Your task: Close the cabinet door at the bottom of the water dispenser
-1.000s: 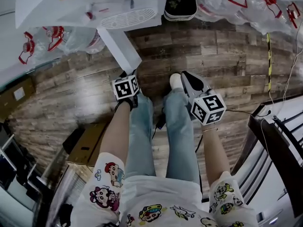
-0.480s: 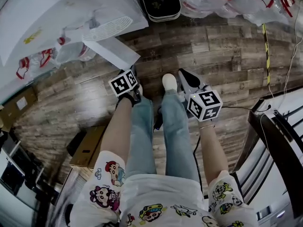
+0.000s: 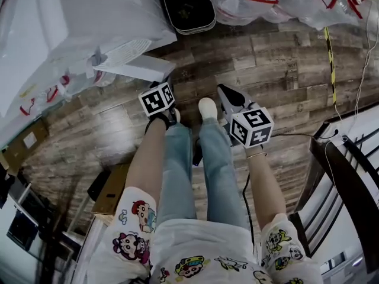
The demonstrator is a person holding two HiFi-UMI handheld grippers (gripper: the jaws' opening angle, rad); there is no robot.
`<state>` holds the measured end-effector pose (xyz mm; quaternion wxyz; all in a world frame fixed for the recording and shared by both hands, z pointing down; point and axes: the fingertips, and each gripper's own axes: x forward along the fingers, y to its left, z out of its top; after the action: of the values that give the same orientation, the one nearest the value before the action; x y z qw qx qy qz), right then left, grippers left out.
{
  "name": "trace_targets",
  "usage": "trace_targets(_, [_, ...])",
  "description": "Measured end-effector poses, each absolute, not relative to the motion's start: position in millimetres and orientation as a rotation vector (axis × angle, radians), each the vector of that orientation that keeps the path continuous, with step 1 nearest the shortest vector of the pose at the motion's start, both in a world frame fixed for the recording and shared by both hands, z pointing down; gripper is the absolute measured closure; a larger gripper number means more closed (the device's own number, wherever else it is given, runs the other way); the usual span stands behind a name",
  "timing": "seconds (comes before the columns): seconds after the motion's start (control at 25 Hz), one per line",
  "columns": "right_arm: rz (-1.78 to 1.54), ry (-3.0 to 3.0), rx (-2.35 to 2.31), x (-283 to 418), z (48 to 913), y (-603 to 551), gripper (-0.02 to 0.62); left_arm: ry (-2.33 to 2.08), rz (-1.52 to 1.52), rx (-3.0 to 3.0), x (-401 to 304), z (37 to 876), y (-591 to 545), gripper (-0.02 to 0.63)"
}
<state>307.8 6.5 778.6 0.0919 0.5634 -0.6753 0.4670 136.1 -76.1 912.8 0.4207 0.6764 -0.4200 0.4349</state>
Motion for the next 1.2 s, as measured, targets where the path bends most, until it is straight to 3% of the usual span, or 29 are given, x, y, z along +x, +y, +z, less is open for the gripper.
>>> trace_targets(0.76, [1.48,-1.986,1.659,311.1,805.2,-40.0,0.584,-0.872,1.224,1.933,198.3,923.8,-141.7,0.388])
trace_targets(1.2, [1.505,-1.968,1.693,326.8,807.5,-35.9,0.584,-0.82,1.297,2.001,216.2,927.1,-167.5,0.35])
